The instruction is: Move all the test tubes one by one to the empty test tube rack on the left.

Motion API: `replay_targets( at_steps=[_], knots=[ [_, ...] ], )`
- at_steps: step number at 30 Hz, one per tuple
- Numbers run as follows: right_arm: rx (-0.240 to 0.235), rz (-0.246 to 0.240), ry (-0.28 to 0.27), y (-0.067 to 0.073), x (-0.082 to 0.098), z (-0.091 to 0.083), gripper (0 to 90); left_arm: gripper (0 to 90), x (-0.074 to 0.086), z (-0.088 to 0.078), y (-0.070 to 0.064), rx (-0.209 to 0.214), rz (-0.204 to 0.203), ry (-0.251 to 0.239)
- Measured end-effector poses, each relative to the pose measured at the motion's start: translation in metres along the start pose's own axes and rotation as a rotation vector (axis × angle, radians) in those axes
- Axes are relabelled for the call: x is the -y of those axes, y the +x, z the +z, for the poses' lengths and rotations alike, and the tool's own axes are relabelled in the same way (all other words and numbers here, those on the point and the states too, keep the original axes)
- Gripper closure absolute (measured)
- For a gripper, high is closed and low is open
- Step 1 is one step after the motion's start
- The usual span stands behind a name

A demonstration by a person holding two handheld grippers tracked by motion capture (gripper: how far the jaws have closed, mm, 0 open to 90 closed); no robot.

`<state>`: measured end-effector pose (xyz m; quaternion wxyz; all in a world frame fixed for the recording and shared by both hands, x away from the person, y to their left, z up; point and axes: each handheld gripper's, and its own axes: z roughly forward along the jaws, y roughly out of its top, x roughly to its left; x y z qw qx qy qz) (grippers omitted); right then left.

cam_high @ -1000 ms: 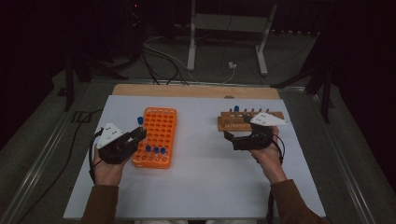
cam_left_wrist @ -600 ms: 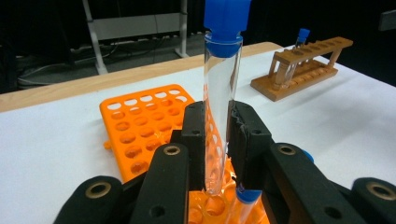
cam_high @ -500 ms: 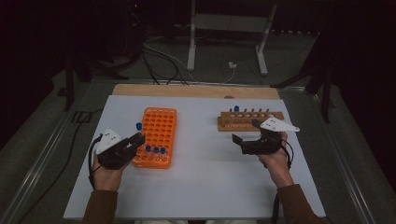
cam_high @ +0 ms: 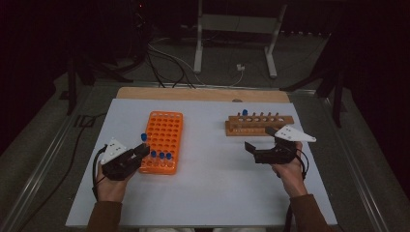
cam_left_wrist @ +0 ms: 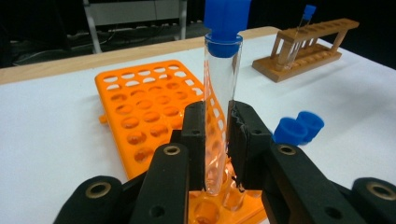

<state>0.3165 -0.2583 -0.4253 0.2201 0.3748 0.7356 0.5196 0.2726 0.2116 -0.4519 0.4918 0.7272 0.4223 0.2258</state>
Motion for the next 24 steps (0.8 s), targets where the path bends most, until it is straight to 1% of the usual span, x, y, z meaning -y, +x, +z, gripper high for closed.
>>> replay_targets(
  at_steps=[3,8,10,15,21,24],
  knots=[
    [0.001,-0.004,-0.003,-0.001,0.002,-0.002,0.0,77.9,0.005,0.002,0.001,0.000,-0.003,0.010],
    [0.006,0.004,-0.005,-0.003,0.004,-0.004,0.0,77.8,0.012,0.005,0.000,0.002,-0.002,0.033],
    [0.009,0.004,-0.007,-0.004,0.005,-0.005,0.0,77.8,0.013,0.006,0.000,0.002,-0.003,0.035],
    [0.011,0.012,-0.008,-0.005,0.007,-0.007,0.0,77.8,0.020,0.008,0.001,-0.002,0.009,0.071],
    [0.010,0.013,-0.009,-0.004,0.007,-0.007,0.0,77.8,0.027,0.011,0.003,-0.002,0.002,0.106],
    [0.011,0.015,-0.009,-0.005,0.008,-0.007,0.0,77.8,0.029,0.013,0.002,-0.007,0.012,0.130]
  ],
)
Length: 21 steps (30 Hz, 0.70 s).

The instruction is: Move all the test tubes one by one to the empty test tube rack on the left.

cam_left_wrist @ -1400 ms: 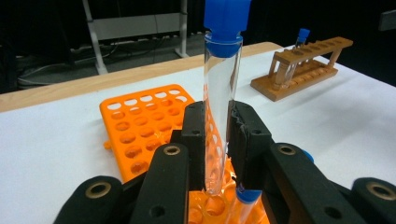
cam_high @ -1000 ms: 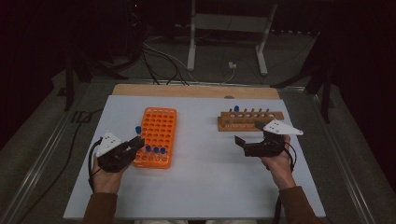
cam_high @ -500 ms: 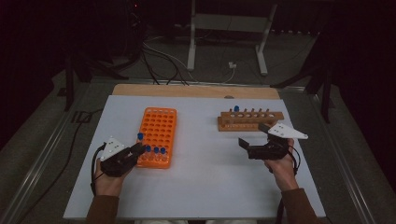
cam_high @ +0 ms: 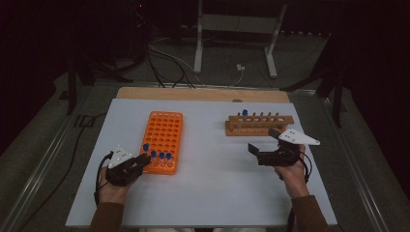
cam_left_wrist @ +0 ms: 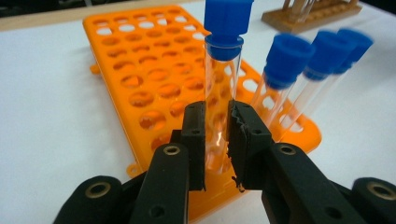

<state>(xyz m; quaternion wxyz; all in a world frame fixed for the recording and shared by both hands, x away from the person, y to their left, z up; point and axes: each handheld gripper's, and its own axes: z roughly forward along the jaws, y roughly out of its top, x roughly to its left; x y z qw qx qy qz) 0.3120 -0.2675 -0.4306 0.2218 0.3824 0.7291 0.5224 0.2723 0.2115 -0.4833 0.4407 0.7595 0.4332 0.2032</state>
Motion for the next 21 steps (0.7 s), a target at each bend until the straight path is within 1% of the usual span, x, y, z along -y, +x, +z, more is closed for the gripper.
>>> replay_targets(
  at_steps=[2,7,14,16,21],
  knots=[
    [0.001,0.001,-0.001,-0.0006,0.0004,-0.0005,0.0,77.8,0.0002,0.0004,-0.0004,-0.003,0.007,0.012],
    [0.003,0.006,0.004,-0.0018,0.0019,-0.0005,0.0,77.8,0.0021,0.0005,-0.0001,0.002,0.004,0.025],
    [-0.002,0.004,0.009,-0.0002,0.0028,0.0015,0.0,77.8,0.0043,0.0026,-0.0018,-0.006,0.023,0.061],
    [-0.002,0.004,0.009,-0.0002,0.0029,0.0014,0.0,77.7,0.0047,0.0034,-0.0029,-0.009,0.032,0.066],
    [-0.002,0.006,0.010,-0.0008,0.0036,0.0018,0.0,77.7,0.0046,0.0040,-0.0042,-0.012,0.038,0.067]
  ],
)
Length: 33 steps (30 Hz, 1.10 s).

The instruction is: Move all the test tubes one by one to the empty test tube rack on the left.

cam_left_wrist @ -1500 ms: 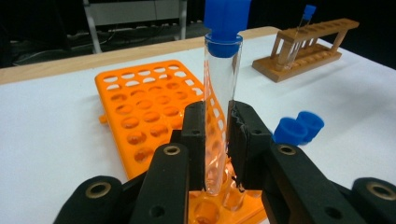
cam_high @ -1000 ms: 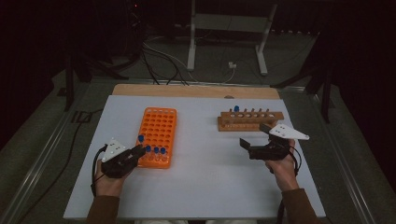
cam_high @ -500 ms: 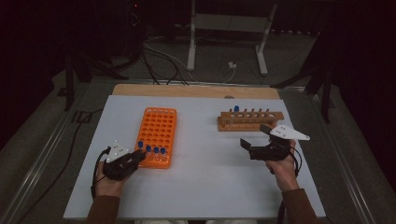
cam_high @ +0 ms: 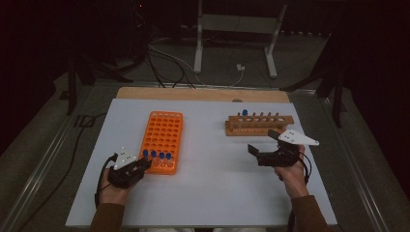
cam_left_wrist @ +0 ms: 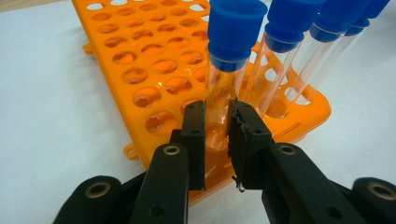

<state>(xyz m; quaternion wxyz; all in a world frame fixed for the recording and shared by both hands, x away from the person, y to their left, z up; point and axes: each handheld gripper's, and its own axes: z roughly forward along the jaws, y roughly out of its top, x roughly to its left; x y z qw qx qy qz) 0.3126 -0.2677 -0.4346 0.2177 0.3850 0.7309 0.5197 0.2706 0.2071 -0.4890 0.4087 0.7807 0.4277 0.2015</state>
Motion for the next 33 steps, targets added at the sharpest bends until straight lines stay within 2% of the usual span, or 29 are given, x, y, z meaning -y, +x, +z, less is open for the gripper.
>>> replay_targets(
  at_steps=[3,15,25,33],
  knots=[
    [-0.001,-0.003,0.007,0.001,0.001,0.001,0.0,77.1,-0.001,0.001,-0.003,-0.002,0.014,0.005],
    [0.004,-0.012,0.007,0.002,-0.001,0.002,0.0,75.9,-0.001,0.001,-0.001,0.015,-0.006,0.009],
    [0.016,-0.018,0.005,0.001,-0.012,0.008,0.0,64.9,0.000,-0.007,0.002,0.028,-0.031,-0.018],
    [0.039,-0.034,0.018,-0.002,-0.027,0.023,0.0,45.7,-0.002,-0.017,0.005,0.061,-0.065,-0.091]
  ],
)
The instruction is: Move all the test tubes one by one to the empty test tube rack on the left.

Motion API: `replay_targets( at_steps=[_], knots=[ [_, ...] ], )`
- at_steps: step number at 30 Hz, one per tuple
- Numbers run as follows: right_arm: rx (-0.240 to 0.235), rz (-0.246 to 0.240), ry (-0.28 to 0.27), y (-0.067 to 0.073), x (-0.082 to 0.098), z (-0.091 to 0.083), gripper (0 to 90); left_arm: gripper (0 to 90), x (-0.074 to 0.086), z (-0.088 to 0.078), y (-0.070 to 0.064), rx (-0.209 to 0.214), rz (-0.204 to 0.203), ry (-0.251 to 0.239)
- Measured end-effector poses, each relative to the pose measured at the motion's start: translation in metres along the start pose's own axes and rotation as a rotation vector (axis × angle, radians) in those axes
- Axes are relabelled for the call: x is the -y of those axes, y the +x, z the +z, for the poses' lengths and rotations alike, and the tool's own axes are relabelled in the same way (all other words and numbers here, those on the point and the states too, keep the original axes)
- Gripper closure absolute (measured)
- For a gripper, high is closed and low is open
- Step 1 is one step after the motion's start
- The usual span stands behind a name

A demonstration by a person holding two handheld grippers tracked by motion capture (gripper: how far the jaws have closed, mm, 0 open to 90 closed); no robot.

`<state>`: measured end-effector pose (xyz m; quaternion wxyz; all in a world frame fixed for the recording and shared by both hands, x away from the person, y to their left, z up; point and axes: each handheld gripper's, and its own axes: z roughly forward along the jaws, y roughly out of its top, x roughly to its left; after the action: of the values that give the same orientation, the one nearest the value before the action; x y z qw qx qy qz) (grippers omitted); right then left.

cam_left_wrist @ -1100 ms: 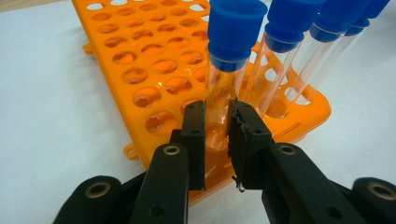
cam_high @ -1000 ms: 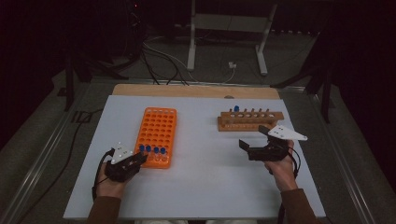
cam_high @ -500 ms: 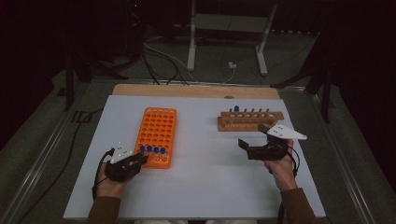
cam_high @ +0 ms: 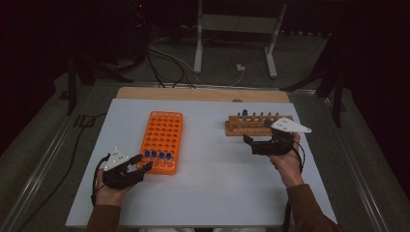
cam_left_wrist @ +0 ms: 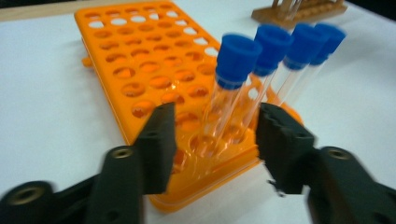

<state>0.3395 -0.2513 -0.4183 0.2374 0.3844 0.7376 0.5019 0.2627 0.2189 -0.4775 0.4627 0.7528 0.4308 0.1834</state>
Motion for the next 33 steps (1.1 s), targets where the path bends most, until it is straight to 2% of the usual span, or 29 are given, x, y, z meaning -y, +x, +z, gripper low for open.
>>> replay_targets(
  at_steps=[3,7,14,17,21,23,25,28,31,33],
  knots=[
    [0.008,0.006,0.013,-0.002,-0.003,0.008,0.0,34.3,-0.001,-0.002,0.000,0.009,-0.015,-0.020],
    [0.022,0.013,0.036,-0.007,-0.006,0.021,0.1,17.5,0.000,0.000,-0.001,-0.018,-0.024,-0.018],
    [0.038,0.036,0.073,-0.018,-0.008,0.043,2.6,1.9,-0.002,-0.003,-0.001,-0.017,-0.039,-0.065],
    [0.042,0.045,0.088,-0.023,-0.011,0.051,4.8,1.5,-0.003,-0.004,-0.001,-0.013,-0.040,-0.089],
    [0.062,0.051,0.122,-0.028,-0.011,0.065,9.4,1.5,-0.002,-0.003,-0.002,-0.015,-0.038,-0.082],
    [0.070,0.068,0.124,-0.032,-0.008,0.071,16.9,1.5,-0.002,-0.003,-0.002,-0.015,-0.039,-0.080],
    [0.065,0.096,0.124,-0.036,-0.004,0.077,29.0,1.5,-0.002,-0.003,-0.002,-0.013,-0.040,-0.077],
    [0.094,0.111,0.138,-0.039,0.002,0.084,41.9,1.5,-0.001,-0.002,-0.002,-0.013,-0.039,-0.075],
    [0.106,0.122,0.132,-0.041,0.006,0.089,51.4,1.5,-0.001,-0.002,-0.002,-0.013,-0.038,-0.072],
    [0.107,0.113,0.131,-0.040,0.007,0.091,55.4,1.5,-0.001,-0.001,-0.002,-0.012,-0.038,-0.071]
  ],
)
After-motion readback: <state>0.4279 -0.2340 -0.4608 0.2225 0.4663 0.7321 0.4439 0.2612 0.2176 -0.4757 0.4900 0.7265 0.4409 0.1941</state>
